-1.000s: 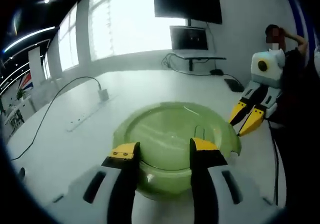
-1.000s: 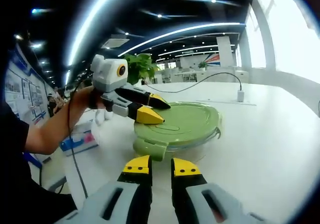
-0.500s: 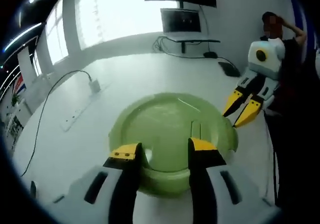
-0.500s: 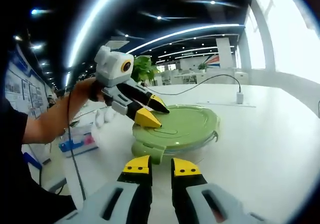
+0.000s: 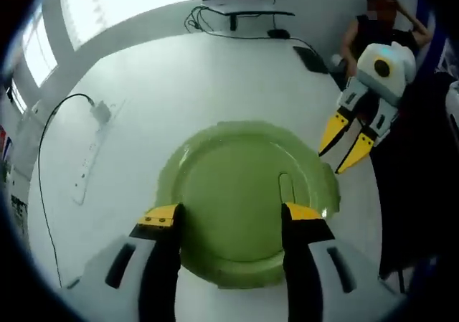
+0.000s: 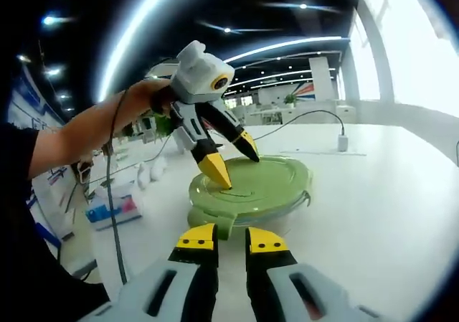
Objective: Open container latches remove lid place lid upside down on tabletop take tomato from container place on tabletop
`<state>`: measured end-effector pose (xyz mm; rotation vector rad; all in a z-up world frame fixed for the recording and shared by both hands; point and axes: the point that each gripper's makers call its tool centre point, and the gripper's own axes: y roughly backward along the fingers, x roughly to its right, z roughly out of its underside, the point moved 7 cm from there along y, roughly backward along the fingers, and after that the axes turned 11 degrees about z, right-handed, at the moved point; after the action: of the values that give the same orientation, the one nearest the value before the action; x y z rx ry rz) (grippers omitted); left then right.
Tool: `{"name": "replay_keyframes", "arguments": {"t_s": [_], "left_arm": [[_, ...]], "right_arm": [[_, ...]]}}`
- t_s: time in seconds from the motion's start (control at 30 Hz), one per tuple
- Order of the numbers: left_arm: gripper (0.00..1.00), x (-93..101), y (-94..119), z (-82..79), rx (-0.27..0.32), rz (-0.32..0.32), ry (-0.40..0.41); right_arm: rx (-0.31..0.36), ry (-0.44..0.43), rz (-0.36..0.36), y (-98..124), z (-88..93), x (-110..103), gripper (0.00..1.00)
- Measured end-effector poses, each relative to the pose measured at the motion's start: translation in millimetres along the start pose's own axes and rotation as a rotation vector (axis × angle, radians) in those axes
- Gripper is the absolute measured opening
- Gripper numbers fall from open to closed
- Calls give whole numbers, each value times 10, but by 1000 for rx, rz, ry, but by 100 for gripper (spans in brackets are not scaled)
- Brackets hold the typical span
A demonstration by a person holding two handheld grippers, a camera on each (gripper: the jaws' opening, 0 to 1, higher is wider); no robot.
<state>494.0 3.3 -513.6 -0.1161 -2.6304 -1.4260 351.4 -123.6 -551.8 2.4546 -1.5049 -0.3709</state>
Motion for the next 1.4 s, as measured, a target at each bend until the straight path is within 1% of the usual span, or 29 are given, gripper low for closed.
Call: {"name": "replay_keyframes", "arguments": {"t_s": [0.03, 0.07, 0.17, 0.2, 0.23, 0.27, 0.33, 0.5, 0.57, 0.63, 0.8, 0.97, 1.07, 1.2, 1.3, 1.4], "left_arm": [[62, 13, -2, -22, -13, 17, 4], [66, 75, -22, -47, -16, 54, 14], [70, 85, -67, -117, -48, 45, 32], [70, 82, -63, -105, -98, 30, 6], [71, 109, -66, -102, -131, 44, -17], [72, 108, -85, -129, -119, 35, 20], [72, 109, -94, -128, -160, 22, -6], [73, 105, -117, -155, -189, -3, 36], [73, 120, -102, -132, -202, -9, 46], [73, 135, -107, -133, -208, -9, 47], [73, 100, -132, -177, -241, 0, 56], [73, 86, -161, -226, -299, 2, 62], [73, 95, -167, -231, -315, 3, 62], [73, 121, -167, -215, -304, 3, 60], [73, 149, -169, -202, -293, 3, 59], [73, 167, -174, -200, -297, 3, 58]], "right_arm": [[2, -2, 2, 2, 2, 9, 11], [5, -5, 3, 7, 1, 18, 11], [10, -12, 3, 28, 4, 27, 11], [10, -13, 3, 31, 9, 28, 11], [9, -14, 3, 32, 15, 33, 11], [11, -16, 4, 36, 21, 40, 11], [14, -21, 5, 42, 27, 52, 11], [21, -31, 6, 56, 33, 73, 11], [23, -36, 5, 58, 36, 76, 11], [27, -38, 3, 56, 39, 76, 11], [34, -53, 0, 32, 48, 87, 11], [34, -70, -6, 23, 56, 86, 11], [41, -70, -3, 36, 51, 86, 11], [60, -86, 12, 29, 44, 151, 11], [71, -127, 10, 17, 18, 231, 11], [89, -198, -3, -7, -20, 319, 11]]}}
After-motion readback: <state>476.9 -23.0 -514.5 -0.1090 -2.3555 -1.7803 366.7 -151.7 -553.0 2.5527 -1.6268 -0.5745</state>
